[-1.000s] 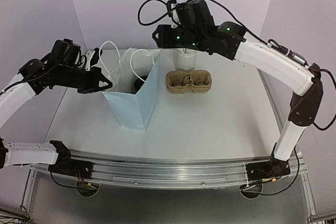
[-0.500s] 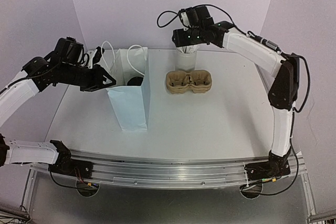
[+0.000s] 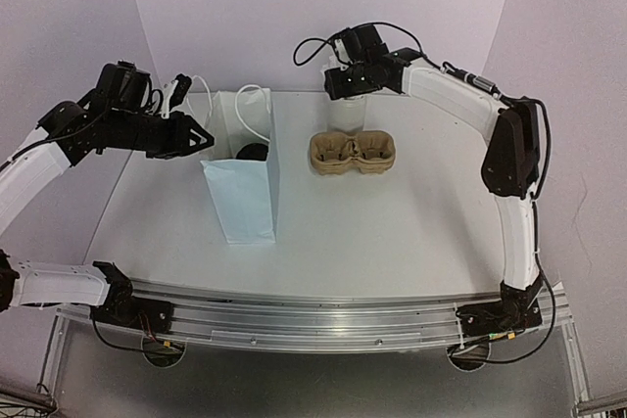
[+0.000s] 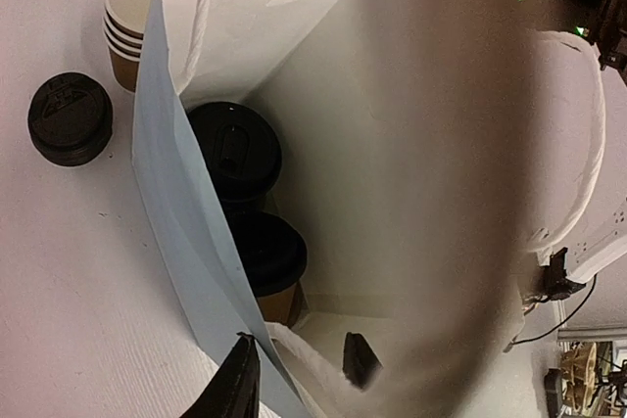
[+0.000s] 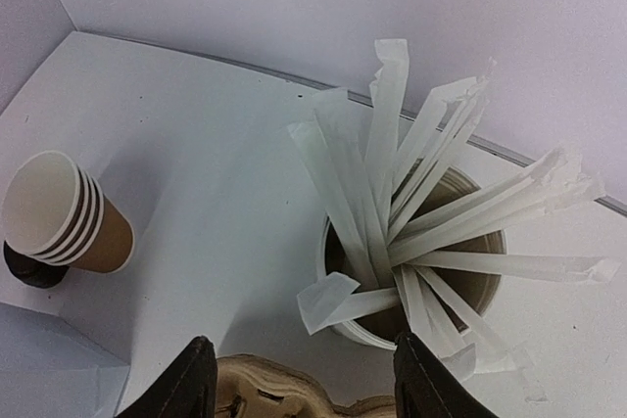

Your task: Pack the takeout coffee

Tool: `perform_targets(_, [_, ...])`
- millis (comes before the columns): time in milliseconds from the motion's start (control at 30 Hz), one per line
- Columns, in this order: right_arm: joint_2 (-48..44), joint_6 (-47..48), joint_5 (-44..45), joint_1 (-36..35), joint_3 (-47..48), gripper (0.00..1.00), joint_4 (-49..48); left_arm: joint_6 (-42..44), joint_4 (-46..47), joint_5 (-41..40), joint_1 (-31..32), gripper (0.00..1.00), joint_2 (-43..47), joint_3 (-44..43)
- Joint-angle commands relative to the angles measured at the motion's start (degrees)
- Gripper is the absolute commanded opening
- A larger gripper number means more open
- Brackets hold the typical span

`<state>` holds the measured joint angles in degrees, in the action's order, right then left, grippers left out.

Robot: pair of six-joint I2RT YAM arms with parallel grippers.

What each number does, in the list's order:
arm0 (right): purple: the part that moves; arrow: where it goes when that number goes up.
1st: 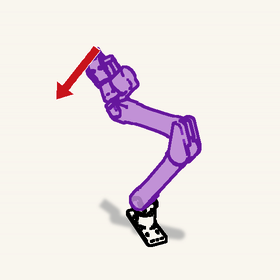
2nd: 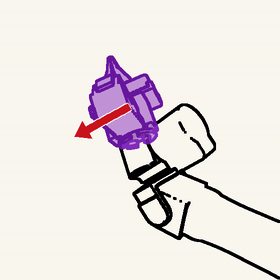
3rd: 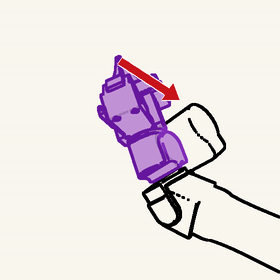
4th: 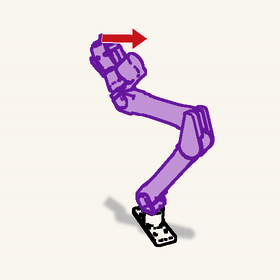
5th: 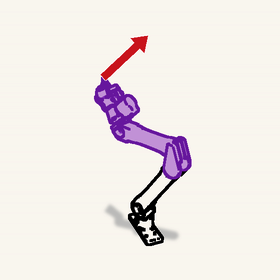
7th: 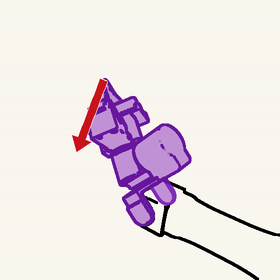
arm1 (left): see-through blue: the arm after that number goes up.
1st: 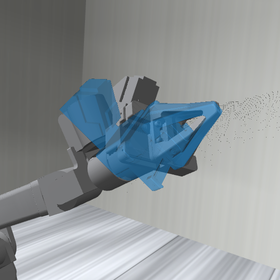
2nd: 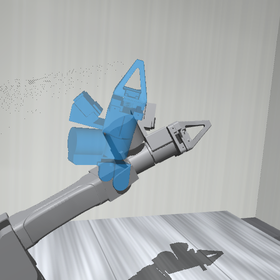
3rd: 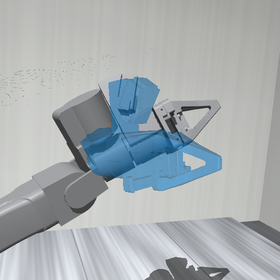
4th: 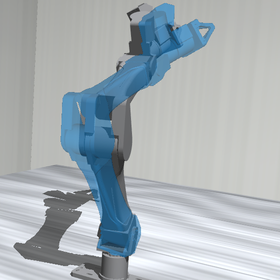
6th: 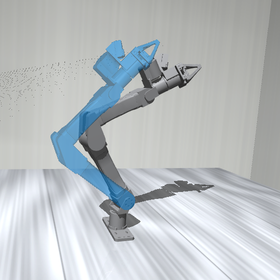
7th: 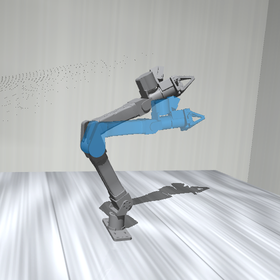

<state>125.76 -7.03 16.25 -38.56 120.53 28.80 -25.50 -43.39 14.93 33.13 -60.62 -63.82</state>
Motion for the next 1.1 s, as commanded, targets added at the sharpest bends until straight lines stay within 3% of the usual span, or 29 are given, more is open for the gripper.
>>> perform_targets(0, [2.4,-0.7,1.6,0.1,2.1,0.58,0.4,4.5,1.9,-2.6,-0.4,0.29,0.8,-3.0])
perform_targets(167, [5.6,1.1,2.8,0.7,5.0,0.5,0.6,5.9,2.1,-3.2,-0.5,0.29,0.7,-2.7])
perform_targets(300, [6.6,2.2,3.7,1.2,6.3,0.28,0.6,6.6,2.1,-3.4,-0.4,0.29,0.6,-2.8])
perform_targets(500, [3.9,2.4,2.1,1.2,7.0,0.08,0.6,6.5,2.3,-3.0,-0.4,0.29,0.7,-2.3])
perform_targets(667, [0.0,3.6,1.9,1.2,6.3,0.0,0.6,6.5,2.6,-2.8,-0.4,0.29,1.1,-1.8])
perform_targets(1067, [-6.8,7.2,1.1,0.6,6.6,0.0,0.5,6.9,2.9,-2.1,-0.5,0.3,1.6,-0.9])
